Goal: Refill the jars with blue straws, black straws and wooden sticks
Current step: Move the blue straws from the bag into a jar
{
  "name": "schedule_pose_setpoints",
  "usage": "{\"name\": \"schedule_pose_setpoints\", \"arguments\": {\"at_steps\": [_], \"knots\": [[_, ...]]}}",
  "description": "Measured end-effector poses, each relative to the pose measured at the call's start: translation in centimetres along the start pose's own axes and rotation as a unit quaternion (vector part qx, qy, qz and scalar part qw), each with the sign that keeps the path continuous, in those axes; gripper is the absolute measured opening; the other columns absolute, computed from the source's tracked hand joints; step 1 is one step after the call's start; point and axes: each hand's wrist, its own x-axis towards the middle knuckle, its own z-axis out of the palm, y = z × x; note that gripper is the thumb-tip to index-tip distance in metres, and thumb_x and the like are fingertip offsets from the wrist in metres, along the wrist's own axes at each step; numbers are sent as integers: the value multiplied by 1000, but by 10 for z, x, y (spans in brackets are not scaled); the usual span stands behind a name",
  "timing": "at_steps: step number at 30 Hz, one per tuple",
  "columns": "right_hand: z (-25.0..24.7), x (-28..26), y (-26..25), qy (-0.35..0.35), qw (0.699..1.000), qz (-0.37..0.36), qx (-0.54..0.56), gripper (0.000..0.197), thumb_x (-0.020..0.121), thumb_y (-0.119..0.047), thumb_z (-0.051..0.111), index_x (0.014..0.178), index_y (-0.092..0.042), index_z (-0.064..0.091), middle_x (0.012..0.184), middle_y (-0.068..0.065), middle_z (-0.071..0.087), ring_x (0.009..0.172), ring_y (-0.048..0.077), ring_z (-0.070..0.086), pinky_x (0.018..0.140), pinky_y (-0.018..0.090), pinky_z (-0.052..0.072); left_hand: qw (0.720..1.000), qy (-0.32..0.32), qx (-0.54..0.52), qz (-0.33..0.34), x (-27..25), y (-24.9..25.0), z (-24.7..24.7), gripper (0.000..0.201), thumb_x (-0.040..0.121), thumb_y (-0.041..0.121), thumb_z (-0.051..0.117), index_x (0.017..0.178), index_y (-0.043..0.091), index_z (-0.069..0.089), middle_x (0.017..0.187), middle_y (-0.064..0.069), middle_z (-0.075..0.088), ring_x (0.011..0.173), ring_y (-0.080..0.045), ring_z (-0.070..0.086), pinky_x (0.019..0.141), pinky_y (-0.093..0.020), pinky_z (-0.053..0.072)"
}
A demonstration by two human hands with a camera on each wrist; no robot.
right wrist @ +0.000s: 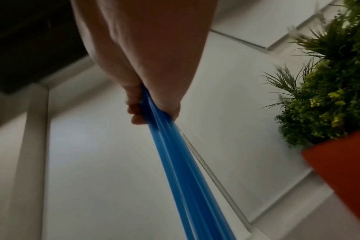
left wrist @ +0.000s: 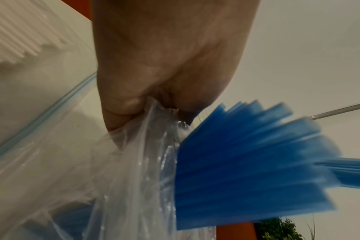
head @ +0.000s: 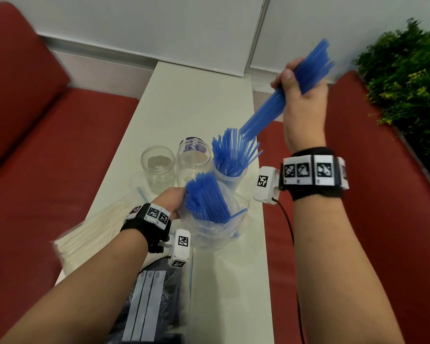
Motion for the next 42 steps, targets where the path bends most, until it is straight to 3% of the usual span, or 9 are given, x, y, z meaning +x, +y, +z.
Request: {"name": "schedule_pose_setpoints", "arguments": {"at_steps": [6, 20, 24, 28, 30, 33, 35, 39, 42], "knots": [[9, -10, 104, 1, 986, 121, -116, 7, 99, -8, 54, 101, -14, 55, 90, 6, 61, 76, 3, 60, 80, 20, 49, 1000, -7, -17, 4, 1, 3, 1, 28, 101, 9, 53, 122, -6, 65, 118, -26, 70, 114, -42, 66, 102, -51, 53], [-3, -38, 181, -166, 917, 306, -195, 14, 93, -2, 66, 107, -6, 64, 107, 9, 68, 104, 23, 64, 106, 47, 48, 999, -18, -12, 30, 5, 10, 2, 30, 103, 7, 51, 124, -10, 63, 121, -30, 68, 117, -46, 65, 105, -58, 49], [-4, -29, 157, -141, 944, 252, -158, 27, 87, -7, 75, 112, -8, 65, 107, 4, 67, 93, 10, 65, 78, 25, 53, 999, -9, -26, 23, 4, 9, 2, 32, 103, 8, 49, 125, -11, 63, 121, -31, 68, 117, -46, 65, 104, -59, 50], [-5, -17, 125, -46, 987, 124, -95, 14, 90, -23, 69, 104, -21, 67, 105, -6, 73, 104, 9, 67, 96, 29, 52, 999, -6, -35, 13, 4, 8, 0, 31, 103, 6, 49, 126, -11, 62, 124, -32, 66, 119, -46, 63, 106, -58, 49], [-7, -21, 130, -15, 973, 91, -210, 23, 96, -40, 61, 115, -29, 64, 124, -12, 65, 131, 18, 53, 121, 47, 30, 999, -3, -38, 12, 3, 8, -2, 31, 104, 6, 49, 126, -11, 62, 123, -32, 66, 118, -46, 64, 106, -59, 48], [-2, -43, 149, -59, 907, 202, -363, 61, 100, -59, 45, 153, -28, 36, 167, 8, 18, 156, 33, -1, 124, 53, -4, 999, -1, -40, 13, 2, 8, -1, 31, 104, 8, 50, 126, -10, 63, 123, -31, 67, 118, -46, 64, 106, -59, 48], [3, -57, 158, -117, 902, 257, -328, 73, 101, -60, 42, 161, -24, 19, 169, 11, 2, 156, 29, -9, 126, 51, 0, 999, -4, -33, 14, 1, 7, 2, 31, 103, 8, 50, 126, -9, 63, 123, -30, 67, 118, -45, 64, 106, -59, 48], [-6, -55, 152, -67, 961, 187, -193, 61, 99, -59, 46, 154, -33, 35, 159, -10, 37, 146, 4, 33, 119, 27, 31, 999, -6, -33, 12, -1, 6, 7, 32, 103, 9, 50, 125, -9, 63, 122, -30, 68, 118, -45, 64, 106, -58, 49], [-15, -57, 151, -90, 958, 194, -192, 59, 101, -58, 44, 154, -32, 36, 158, -9, 39, 143, 4, 38, 119, 30, 33, 1000, -2, -29, 12, -1, 5, 6, 32, 102, 11, 50, 124, -9, 63, 121, -30, 68, 116, -45, 65, 105, -60, 49]]}}
